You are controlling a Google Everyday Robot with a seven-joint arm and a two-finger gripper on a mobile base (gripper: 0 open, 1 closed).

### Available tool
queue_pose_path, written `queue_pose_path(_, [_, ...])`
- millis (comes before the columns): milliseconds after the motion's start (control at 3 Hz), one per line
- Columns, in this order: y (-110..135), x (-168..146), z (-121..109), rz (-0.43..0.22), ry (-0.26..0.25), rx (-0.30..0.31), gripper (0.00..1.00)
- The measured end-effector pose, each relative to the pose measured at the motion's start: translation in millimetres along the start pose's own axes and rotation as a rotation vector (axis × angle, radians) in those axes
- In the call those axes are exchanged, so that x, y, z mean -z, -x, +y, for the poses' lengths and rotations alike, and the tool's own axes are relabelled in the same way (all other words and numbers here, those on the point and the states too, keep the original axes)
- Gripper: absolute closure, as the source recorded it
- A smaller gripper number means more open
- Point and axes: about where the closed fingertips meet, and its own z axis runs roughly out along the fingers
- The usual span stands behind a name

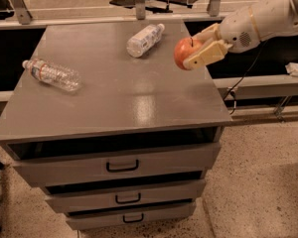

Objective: Pick apple

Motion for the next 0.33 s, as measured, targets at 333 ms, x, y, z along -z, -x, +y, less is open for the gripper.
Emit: queue_pose_path(333, [37.7, 26.7, 7.2, -0.156, 0.050, 0.042, 1.00])
